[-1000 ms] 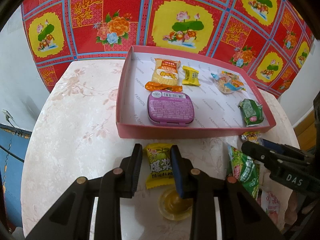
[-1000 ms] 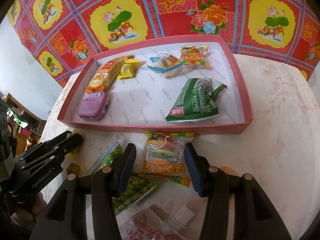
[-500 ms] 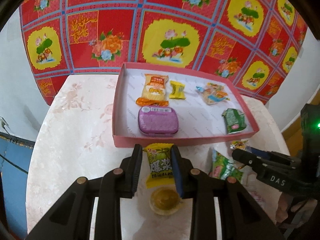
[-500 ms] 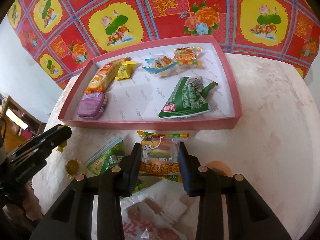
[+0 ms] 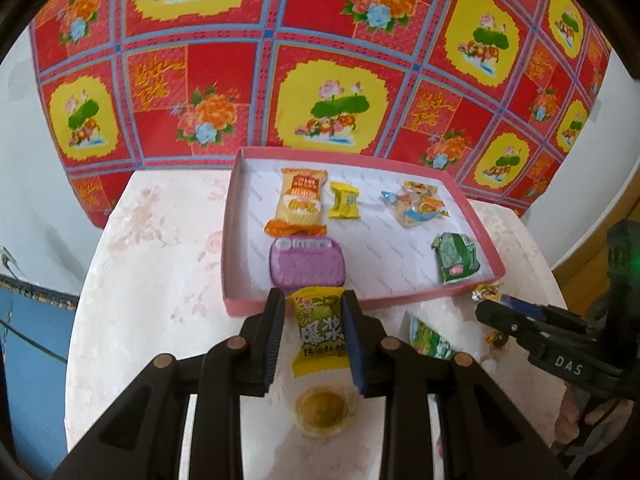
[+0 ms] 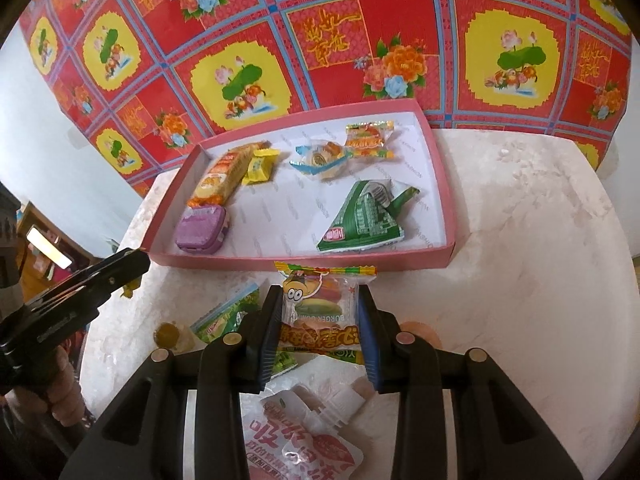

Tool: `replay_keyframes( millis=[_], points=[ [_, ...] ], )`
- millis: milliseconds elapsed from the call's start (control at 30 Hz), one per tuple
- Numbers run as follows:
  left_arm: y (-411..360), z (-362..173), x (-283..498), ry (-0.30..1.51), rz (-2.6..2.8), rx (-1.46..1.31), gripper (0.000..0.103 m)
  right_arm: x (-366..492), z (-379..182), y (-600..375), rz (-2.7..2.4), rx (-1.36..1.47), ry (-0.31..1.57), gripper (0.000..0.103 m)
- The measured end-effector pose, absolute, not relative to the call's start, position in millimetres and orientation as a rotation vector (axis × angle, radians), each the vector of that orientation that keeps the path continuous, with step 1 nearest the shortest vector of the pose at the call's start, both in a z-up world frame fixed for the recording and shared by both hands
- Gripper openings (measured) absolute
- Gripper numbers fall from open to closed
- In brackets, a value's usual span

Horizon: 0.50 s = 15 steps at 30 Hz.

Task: Organize snacks
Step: 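Carry the candy over the pink tray with the left tool while the right tool carries the gummy pack there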

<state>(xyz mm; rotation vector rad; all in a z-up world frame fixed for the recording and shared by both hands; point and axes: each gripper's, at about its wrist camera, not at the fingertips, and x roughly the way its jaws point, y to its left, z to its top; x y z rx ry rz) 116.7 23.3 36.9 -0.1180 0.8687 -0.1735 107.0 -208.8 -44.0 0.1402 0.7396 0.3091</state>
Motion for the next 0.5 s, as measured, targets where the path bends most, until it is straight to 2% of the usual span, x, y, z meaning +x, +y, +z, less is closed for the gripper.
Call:
replay_keyframes(
  millis=[500],
  points=[
    [-2.2,38.7,163.1,0.890,-0.195,-0.104,0.030,132.8,-5.7,-212.5,0.315,0.106,0.672,0.036]
  ],
)
